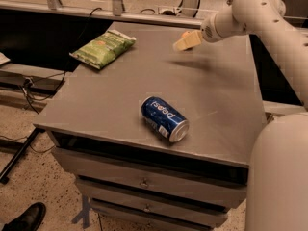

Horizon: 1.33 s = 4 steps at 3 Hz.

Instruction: Move orange near pepsi can

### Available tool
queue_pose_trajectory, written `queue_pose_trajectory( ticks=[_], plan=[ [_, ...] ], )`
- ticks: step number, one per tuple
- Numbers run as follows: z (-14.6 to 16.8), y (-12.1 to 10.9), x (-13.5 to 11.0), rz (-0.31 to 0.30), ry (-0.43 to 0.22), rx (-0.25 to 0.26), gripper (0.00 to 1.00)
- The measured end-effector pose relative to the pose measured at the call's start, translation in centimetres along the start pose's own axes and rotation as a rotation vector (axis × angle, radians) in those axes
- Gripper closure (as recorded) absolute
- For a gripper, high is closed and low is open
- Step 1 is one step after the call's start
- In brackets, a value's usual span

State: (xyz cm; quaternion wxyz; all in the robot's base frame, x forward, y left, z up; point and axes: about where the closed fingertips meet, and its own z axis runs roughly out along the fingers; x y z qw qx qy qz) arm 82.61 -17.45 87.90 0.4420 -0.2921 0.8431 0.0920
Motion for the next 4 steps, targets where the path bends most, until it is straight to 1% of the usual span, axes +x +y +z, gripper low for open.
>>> queue_pose_trajectory(
  ticks=[1,2,3,4],
  plan=[
    [2.1,-0.5,0.2,0.054,-0.024,-0.015,0.0],
    [2.1,-0.5,0.2,0.054,-0.024,-0.015,0.0],
    [2.6,0.4,0.5,0.025,-0.031,-0.017,0.0],
    [3.9,1.3,0.3,0.021,-0.049,-0.031,0.0]
  ],
)
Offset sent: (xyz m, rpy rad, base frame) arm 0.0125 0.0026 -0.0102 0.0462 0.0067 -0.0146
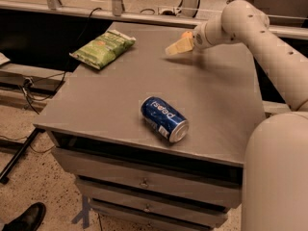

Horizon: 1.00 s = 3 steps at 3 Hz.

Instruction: Move orange near pepsi can

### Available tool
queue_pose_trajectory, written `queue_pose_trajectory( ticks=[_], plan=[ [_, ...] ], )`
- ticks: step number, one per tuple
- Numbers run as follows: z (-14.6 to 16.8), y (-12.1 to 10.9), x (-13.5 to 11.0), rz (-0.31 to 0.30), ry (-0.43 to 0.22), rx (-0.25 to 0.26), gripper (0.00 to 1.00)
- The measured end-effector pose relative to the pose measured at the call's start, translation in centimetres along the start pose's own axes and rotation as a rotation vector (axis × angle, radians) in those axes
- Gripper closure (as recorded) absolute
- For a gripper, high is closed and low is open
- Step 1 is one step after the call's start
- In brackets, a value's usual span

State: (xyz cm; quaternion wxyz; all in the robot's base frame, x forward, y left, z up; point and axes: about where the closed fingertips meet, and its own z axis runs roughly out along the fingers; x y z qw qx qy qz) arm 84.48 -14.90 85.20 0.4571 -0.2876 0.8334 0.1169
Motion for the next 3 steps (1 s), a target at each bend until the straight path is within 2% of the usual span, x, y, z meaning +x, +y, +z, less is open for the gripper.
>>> queue_pose_trajectory(
  ticks=[2,3],
  plan=[
    [1.0,0.0,-0.9,0.02,-0.056,0.004,0.41],
    [-0.1,0.0,-1.4,-0.002,-0.072,0.005,0.65]
  ],
)
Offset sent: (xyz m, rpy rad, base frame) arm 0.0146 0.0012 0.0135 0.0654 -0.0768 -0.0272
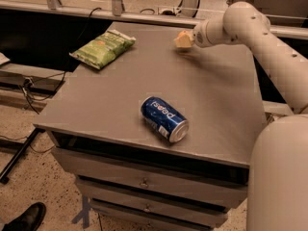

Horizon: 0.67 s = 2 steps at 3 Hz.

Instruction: Move orange near pepsi can

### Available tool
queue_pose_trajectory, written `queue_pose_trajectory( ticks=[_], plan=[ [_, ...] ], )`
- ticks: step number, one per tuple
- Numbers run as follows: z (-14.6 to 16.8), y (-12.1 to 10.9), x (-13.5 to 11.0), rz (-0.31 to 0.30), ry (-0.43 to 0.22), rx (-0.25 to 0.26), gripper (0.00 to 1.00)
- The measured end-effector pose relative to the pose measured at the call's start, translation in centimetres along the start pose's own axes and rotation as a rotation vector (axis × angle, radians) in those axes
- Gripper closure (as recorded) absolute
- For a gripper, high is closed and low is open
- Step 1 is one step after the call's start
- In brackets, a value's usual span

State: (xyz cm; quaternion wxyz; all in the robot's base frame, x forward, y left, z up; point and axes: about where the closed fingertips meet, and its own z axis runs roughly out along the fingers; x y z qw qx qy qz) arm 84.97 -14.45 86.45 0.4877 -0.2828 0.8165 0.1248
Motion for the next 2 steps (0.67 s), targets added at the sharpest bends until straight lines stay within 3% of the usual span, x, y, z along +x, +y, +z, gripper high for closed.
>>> queue_pose_trajectory(
  ticks=[1,2],
  plan=[
    [-3.1,-0.4,-1.2,-0.021,-0.017,-0.024,0.87],
    [-7.7,-0.6,-2.2,-0.012,-0.03,-0.114,1.0]
  ],
)
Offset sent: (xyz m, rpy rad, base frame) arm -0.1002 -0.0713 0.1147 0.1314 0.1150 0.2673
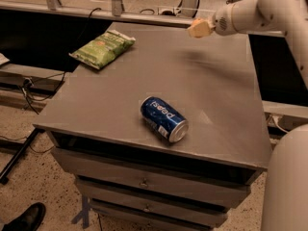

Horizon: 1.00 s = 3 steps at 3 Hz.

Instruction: Move orange near pepsi can

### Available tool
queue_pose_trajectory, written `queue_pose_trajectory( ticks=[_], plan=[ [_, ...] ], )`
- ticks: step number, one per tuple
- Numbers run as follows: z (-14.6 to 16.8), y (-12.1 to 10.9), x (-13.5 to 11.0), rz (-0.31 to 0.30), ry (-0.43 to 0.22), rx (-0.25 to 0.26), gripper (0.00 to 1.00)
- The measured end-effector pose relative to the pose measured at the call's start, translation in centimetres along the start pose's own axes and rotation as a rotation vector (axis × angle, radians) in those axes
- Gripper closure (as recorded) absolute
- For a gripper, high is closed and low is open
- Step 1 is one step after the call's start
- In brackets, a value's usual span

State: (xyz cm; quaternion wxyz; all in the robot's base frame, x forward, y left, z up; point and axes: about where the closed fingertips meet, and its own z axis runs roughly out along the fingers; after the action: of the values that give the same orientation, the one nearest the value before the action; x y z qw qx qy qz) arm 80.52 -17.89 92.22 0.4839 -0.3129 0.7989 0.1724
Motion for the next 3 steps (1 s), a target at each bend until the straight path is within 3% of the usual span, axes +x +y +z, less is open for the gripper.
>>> queue_pose_trajectory(
  ticks=[1,2,3],
  plan=[
    [-4.0,0.6,-0.3,0.058,-0.025,-0.109,1.0],
    [-4.8,2.3,0.0,0.057,0.005,-0.186,1.0],
    [-4.7,2.3,0.0,0.057,0.007,-0.185,1.0]
  ],
)
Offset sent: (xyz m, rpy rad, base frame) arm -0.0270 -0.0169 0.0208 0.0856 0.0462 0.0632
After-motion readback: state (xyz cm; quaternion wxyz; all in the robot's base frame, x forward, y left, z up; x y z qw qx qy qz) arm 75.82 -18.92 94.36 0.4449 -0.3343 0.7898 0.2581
